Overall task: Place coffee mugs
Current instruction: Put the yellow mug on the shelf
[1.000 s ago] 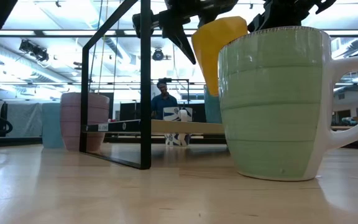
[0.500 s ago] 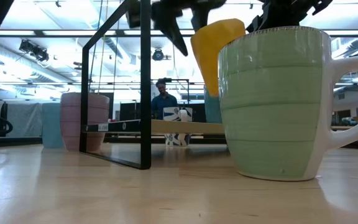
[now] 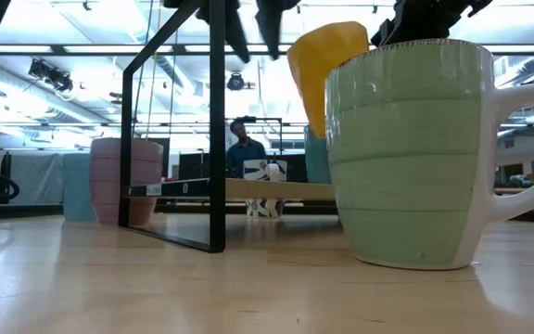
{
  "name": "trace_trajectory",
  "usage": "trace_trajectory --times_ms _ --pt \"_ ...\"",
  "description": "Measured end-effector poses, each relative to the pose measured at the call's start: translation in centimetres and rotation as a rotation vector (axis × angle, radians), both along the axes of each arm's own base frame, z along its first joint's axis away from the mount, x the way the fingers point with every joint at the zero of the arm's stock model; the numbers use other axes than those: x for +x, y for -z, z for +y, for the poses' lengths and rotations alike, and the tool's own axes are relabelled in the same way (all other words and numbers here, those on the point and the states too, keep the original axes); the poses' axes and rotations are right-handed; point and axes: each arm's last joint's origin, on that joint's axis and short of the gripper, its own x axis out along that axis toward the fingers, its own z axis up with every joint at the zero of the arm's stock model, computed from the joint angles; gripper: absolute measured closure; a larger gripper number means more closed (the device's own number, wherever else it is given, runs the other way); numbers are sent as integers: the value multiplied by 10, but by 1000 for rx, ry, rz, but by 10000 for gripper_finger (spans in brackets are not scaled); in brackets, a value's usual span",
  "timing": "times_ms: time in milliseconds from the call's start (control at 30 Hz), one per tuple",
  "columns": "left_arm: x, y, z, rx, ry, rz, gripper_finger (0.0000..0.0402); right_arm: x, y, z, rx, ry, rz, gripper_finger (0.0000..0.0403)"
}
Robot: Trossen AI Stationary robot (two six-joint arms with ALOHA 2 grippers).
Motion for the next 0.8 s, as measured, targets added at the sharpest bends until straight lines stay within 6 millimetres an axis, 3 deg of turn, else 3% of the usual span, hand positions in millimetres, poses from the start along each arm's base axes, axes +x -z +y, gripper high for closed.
trace_trajectory --times_ms 367,667,800 --pt "-13 1 26 -71 -464 44 238 -1 1 3 52 52 1 347" --pt "-27 -18 49 -145 -659 -110 276 -8 3 20 15 164 -14 345" --pt "-37 -5 59 -168 -690 -186 287 -9 11 26 -2 187 -46 345"
